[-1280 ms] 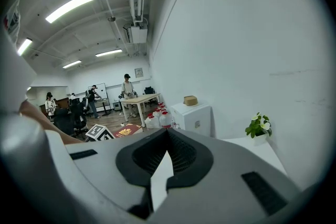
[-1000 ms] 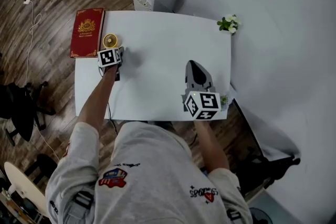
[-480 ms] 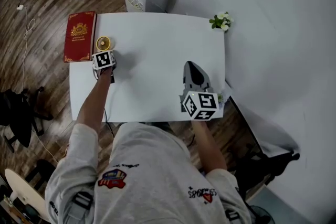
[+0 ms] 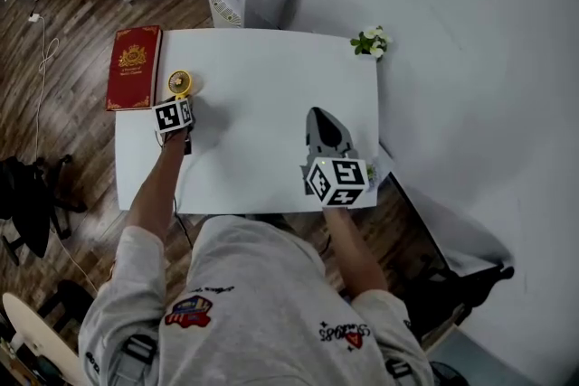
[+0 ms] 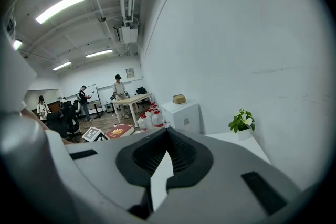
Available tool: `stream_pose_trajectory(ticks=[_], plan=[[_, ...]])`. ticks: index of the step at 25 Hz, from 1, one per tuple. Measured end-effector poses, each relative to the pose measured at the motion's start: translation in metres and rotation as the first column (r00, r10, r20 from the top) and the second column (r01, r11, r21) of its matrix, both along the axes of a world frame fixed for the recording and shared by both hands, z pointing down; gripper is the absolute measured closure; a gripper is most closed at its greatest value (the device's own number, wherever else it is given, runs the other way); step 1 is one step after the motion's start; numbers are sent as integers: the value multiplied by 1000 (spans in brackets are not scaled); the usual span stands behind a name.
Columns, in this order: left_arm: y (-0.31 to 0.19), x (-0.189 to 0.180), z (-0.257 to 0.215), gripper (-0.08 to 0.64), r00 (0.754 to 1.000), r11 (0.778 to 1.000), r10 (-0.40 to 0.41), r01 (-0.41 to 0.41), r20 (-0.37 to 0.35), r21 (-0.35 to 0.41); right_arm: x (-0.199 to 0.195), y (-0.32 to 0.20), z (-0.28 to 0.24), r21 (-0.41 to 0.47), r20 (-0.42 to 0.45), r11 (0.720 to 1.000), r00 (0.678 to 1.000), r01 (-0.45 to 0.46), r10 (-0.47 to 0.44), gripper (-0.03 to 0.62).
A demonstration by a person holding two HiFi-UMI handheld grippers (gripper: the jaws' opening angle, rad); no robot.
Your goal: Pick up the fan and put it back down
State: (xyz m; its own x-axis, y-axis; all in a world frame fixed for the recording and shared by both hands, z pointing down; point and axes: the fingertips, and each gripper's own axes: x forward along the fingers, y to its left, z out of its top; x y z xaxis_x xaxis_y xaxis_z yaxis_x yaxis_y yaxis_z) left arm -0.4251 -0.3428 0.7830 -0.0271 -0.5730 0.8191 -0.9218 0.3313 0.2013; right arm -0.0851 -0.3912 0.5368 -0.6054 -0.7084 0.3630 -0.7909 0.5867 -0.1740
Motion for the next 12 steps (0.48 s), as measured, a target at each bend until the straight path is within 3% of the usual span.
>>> stream_pose_trajectory(ticks=[6, 12], plan=[[-4, 15, -48, 387, 1000, 986, 0, 2, -15, 166, -2, 9, -11, 24, 21, 999, 999, 40, -41, 600], [3, 15, -121, 387, 999, 933, 1, -17, 45, 360, -7, 22, -27, 62, 41, 995, 995, 84, -87, 600]])
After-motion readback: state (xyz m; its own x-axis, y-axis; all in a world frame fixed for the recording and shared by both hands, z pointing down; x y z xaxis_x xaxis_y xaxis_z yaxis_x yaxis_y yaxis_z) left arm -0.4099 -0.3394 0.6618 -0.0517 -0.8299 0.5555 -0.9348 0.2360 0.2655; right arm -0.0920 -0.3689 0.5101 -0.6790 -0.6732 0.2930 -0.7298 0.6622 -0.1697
